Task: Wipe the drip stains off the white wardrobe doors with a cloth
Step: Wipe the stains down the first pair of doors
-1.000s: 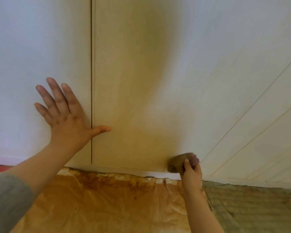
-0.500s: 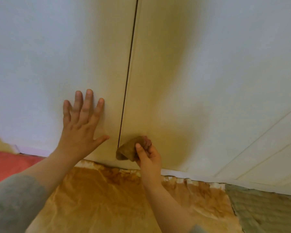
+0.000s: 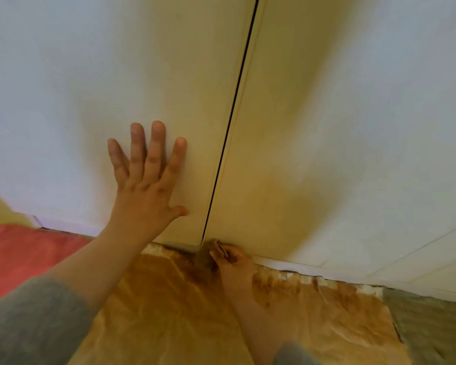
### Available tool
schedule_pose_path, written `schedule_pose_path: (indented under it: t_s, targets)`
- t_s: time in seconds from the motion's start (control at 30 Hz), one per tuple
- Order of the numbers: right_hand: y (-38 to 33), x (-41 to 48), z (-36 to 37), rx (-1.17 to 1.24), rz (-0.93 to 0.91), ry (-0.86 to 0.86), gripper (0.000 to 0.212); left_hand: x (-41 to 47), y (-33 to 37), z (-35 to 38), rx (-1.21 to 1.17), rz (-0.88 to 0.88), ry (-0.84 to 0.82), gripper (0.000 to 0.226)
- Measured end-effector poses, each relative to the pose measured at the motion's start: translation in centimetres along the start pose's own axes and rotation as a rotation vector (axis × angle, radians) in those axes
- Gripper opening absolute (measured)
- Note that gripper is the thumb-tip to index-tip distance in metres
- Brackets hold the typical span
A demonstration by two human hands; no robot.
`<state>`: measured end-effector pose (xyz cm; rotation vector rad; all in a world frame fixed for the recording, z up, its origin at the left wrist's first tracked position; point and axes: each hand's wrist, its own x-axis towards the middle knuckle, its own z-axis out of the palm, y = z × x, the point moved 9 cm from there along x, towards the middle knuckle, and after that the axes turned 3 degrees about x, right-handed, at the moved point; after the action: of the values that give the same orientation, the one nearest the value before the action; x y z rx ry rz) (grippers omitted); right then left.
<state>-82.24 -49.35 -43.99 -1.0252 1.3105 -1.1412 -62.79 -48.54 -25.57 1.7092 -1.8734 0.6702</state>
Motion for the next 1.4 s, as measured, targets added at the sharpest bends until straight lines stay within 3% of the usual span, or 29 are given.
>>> schedule_pose_path:
  t_s: [0.17, 0.33, 0.4, 0.47, 0.6, 0.67, 0.73, 0.83, 0.97, 1.07, 1.17, 1.3, 1.4]
  targets:
    - [-1.2, -1.9, -1.8, 0.052, 0.003, 0.107, 0.024, -0.1, 0.1, -0.1, 0.017, 0.001, 0.001, 0.159]
    - [-14.5, -3.9, -5.2, 0.236, -0.423, 0.167, 0.013, -0.1, 0.0, -0.3, 0.035, -0.011, 0.003, 0.157]
    - [-16.7, -3.3, -5.5, 0.278, -0.497, 0.156, 0.012, -0.2, 0.0, -0.4, 0.046, -0.025, 0.008, 0.158]
    - [-15.2, -2.3, -4.9, 0.241, -0.463, 0.14, 0.013, -0.3, 0.2, -0.4, 0.052, -0.027, 0.011, 0.158]
    - [-5.2, -0.6, -5.1, 0.011, -0.203, 0.107, 0.043, -0.3, 0.8, -0.7, 0.05, -0.054, -0.001, 0.16]
    - [-1.4, -0.4, -6.2, -0.044, -0.075, 0.129, 0.043, -0.4, 0.9, -0.8, 0.054, -0.074, -0.023, 0.163]
    - [-0.1, -0.5, -6.8, 0.007, -0.009, 0.163, 0.03, -0.4, 1.2, -0.7, 0.038, -0.105, -0.066, 0.166]
    - [-3.7, -1.8, -7.1, 0.152, -0.076, 0.199, 0.012, -0.6, 2.3, -0.4, -0.021, -0.194, -0.113, 0.165]
    - [-13.1, -2.7, -9.9, 0.361, -0.335, 0.297, 0.016, 0.1, 3.8, 0.0, -0.15, -0.349, -0.112, 0.162]
    - [-15.6, -1.8, -11.2, 0.337, -0.425, 0.318, 0.014, 0.5, 4.3, 0.1, -0.187, -0.396, -0.077, 0.161]
    - [-12.0, -1.3, -11.3, 0.262, -0.341, 0.325, 0.02, 0.6, 4.3, 0.2, -0.181, -0.409, -0.058, 0.157]
    - [-2.1, -1.2, -12.1, 0.099, 0.056, 0.272, 0.022, 0.7, 4.3, 0.3, -0.17, -0.416, -0.059, 0.158]
    - [0.1, -1.3, -12.7, 0.189, 0.166, 0.303, 0.017, 0.8, 4.3, 0.3, -0.155, -0.411, -0.054, 0.159]
